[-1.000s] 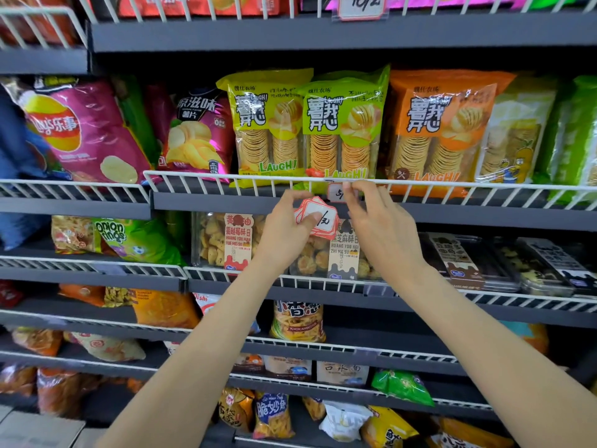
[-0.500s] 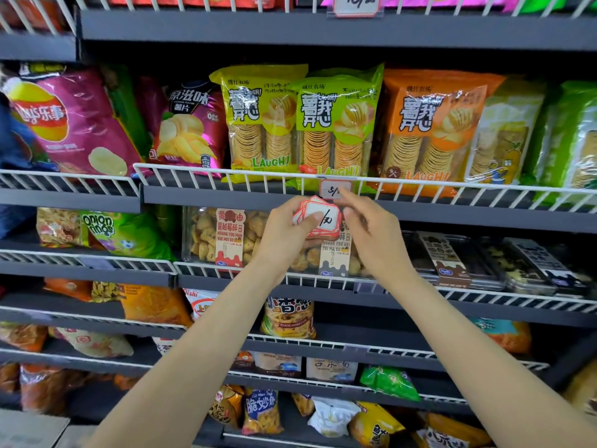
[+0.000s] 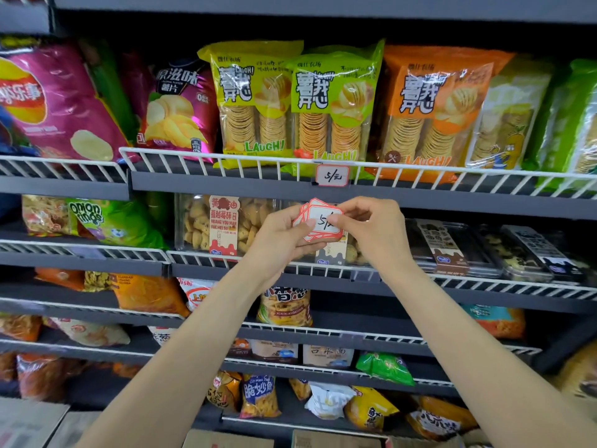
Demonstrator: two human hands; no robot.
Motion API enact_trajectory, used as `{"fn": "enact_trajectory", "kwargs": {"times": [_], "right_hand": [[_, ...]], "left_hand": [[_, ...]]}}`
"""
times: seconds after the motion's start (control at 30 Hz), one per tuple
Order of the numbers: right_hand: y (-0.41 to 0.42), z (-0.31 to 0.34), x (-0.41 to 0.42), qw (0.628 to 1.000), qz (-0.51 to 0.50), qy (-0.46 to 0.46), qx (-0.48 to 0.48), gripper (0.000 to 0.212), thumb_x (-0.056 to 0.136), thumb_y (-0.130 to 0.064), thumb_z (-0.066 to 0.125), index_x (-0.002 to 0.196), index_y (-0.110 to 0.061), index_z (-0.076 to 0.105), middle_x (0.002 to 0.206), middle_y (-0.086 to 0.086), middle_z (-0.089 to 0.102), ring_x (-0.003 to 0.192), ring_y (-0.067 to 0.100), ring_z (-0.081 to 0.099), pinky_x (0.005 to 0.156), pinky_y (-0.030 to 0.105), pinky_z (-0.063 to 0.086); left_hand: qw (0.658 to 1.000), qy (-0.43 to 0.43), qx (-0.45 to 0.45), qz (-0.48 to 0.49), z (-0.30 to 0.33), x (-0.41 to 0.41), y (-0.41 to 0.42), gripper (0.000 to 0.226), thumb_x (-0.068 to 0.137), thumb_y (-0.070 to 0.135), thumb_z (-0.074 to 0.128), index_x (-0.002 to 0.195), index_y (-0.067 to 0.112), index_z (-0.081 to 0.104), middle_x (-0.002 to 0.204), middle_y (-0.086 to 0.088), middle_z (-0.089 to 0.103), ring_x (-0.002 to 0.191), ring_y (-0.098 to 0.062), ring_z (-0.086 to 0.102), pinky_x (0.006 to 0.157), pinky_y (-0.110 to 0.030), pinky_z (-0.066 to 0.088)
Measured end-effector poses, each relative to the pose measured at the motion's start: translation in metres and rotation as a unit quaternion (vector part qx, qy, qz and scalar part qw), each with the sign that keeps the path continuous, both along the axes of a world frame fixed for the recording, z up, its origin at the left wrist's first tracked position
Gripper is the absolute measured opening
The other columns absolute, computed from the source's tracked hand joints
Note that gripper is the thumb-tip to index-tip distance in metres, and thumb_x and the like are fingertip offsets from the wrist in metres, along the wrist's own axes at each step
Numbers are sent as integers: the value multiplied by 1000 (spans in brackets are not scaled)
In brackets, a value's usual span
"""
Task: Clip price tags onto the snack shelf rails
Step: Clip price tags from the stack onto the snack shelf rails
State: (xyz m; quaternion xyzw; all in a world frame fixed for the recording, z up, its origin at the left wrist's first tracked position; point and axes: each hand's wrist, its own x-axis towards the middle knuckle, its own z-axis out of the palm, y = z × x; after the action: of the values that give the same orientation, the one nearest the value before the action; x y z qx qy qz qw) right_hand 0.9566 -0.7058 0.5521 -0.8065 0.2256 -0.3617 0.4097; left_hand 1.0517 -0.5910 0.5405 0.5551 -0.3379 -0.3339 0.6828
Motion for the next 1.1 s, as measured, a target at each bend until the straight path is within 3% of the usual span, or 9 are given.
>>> {"fn": "enact_trajectory", "kwargs": {"times": [0.17,0.3,0.43,0.57,0.67,0.77,0.9,1.0,1.1], "right_hand": [[5,-14,3,999,11,25,16,11,83,-10,67,91,-13,75,74,-11,66,68,1,59,62,9,46],[15,-19,14,998,41,33,28,21,84,-4,63,99,-16,74,88,-4,71,79,5,63,68,17,50],[36,-17,32,994,91,29,45,21,81,1,64,95,-13,72,80,-14,66,71,-5,61,64,13,51],[75,-20,63,993,103,41,42,13,77,-9,73,87,-16,71,81,-5,69,74,11,63,68,30,53],[114,-19,90,991,120,42,38,14,76,-10,74,84,-21,70,80,-8,68,73,8,62,69,24,52],[164,-13,119,985,155,25,66,21,76,-1,71,79,-22,67,75,-9,66,64,-4,59,61,12,48],[250,-15,161,970,184,-6,157,28,76,5,68,78,-22,67,82,0,70,72,6,64,65,17,52],[319,-20,197,967,198,3,161,26,77,4,68,81,-22,69,85,0,70,78,12,65,71,23,52],[378,-24,233,967,206,28,145,23,76,-1,71,85,-21,70,84,-2,70,80,13,65,73,26,53]], "left_hand": [[999,-9,17,47,-15,3,6,25,92,2,52,117,4,59,105,-14,69,93,-23,69,83,-28,57],[995,5,21,92,-21,9,17,23,87,-2,58,105,13,61,102,-11,70,92,-23,69,80,-26,58],[990,13,28,135,-22,24,43,24,86,-1,61,104,15,60,97,-5,69,87,-15,68,73,-19,56],[985,10,30,171,-22,41,82,20,89,1,58,101,17,60,95,-2,69,85,-11,68,73,-19,56],[982,21,21,184,-24,59,126,20,96,14,48,112,9,60,106,-11,68,96,-22,66,81,-25,56],[978,48,-6,204,-22,82,178,22,99,18,42,107,10,61,101,-8,68,89,-17,67,78,-23,57],[962,8,-1,271,-17,120,261,19,97,14,47,103,9,64,94,-8,70,82,-14,68,74,-23,58],[957,-21,26,289,-20,154,334,19,95,11,51,106,5,65,95,-12,71,87,-20,69,78,-28,58],[952,-16,30,304,-20,186,402,17,91,5,56,106,6,64,88,-6,70,77,-13,67,72,-22,58]]}}
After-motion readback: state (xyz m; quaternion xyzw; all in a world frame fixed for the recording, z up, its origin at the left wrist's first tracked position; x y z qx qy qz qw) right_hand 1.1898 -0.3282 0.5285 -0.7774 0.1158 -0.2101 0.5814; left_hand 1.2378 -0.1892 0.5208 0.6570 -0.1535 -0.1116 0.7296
